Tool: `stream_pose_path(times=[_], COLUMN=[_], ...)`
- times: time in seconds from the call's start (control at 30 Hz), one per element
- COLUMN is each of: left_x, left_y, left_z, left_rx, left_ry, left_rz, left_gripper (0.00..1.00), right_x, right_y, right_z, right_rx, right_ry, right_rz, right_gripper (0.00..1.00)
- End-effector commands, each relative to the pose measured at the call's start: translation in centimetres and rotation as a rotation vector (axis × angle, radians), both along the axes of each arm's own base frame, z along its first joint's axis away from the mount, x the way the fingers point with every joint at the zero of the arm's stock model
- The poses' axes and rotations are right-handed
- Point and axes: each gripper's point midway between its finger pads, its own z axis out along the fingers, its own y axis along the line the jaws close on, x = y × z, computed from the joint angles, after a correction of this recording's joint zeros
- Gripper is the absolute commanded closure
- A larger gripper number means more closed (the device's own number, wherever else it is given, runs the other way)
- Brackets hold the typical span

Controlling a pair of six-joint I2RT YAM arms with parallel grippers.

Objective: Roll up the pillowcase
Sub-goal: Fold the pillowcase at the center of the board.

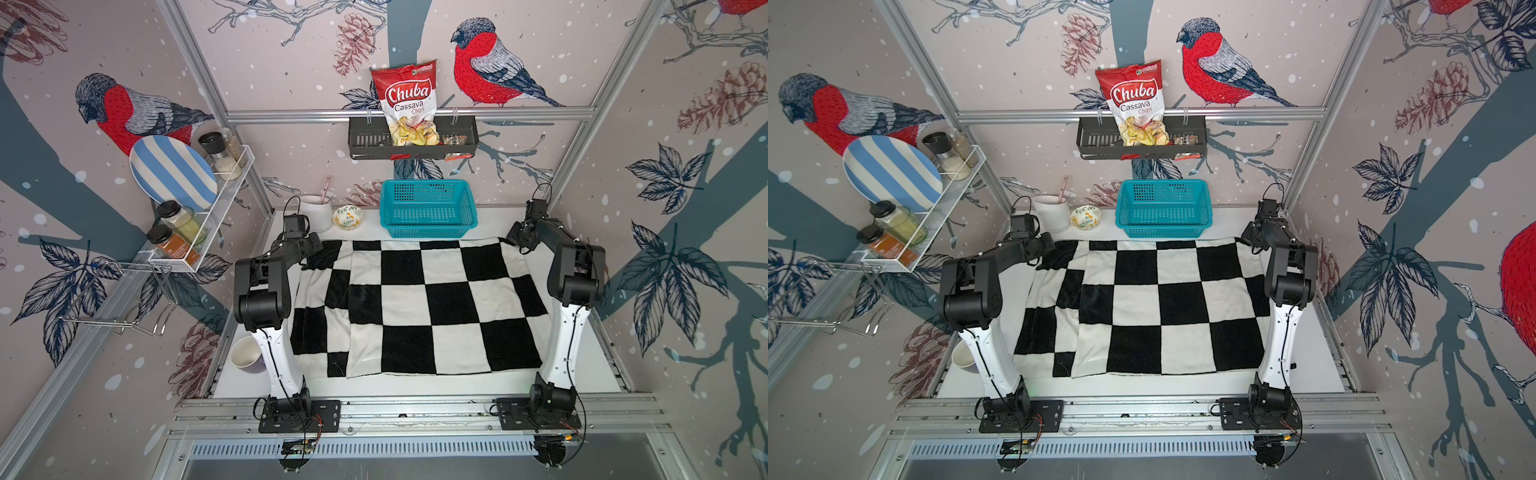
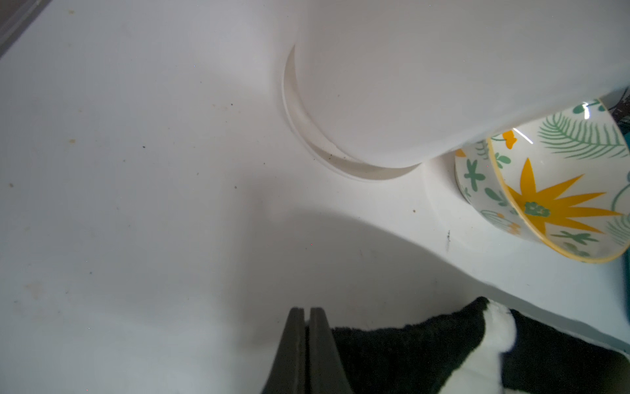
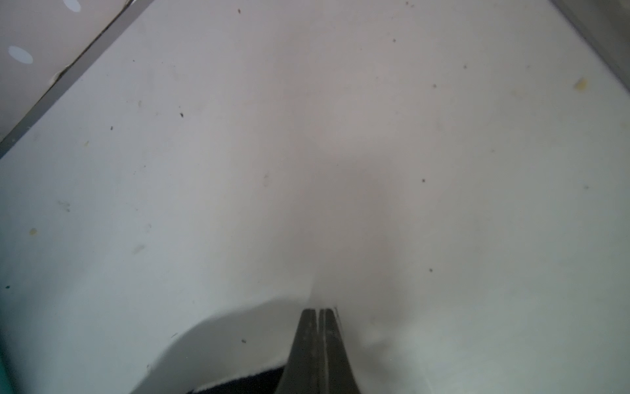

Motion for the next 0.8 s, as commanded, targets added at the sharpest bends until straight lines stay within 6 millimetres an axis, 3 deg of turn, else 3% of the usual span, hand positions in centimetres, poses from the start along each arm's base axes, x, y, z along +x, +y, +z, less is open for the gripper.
stream_pose_path(times=[0.0, 0.23, 0.47, 0.63, 0.77], left_x=[0.4, -0.5, -1.7, -2.6, -2.2], left_y=[0.0, 0.5, 1.0, 1.7, 1.8], left_z=[1.6, 5.6, 9.8, 12.2, 14.1], left_rx=[-0.007, 0.013, 0.053, 0.091, 0.094], left_ry=[-0.048, -0.123, -0.197, -0.25, -0.303], left_rz=[0.002, 0.033, 0.061, 0.086, 0.091], left_gripper=[1.0, 1.0, 1.0, 1.0, 1.0], right_x=[-0.2, -0.3, -3.1, -5.8, -6.2], right_y=[0.1, -0.2, -0.4, -1.8, -2.2], right_z=[1.8, 8.5, 14.4, 16.3, 17.6], right_rx=[-0.005, -0.051, -0.075, -0.1, -0.089], right_ry=[-0.023, -0.196, -0.35, -0.436, -0.488], right_rz=[0.018, 0.032, -0.001, -0.044, -0.035], right_gripper=[1.0, 1.0, 1.0, 1.0, 1.0])
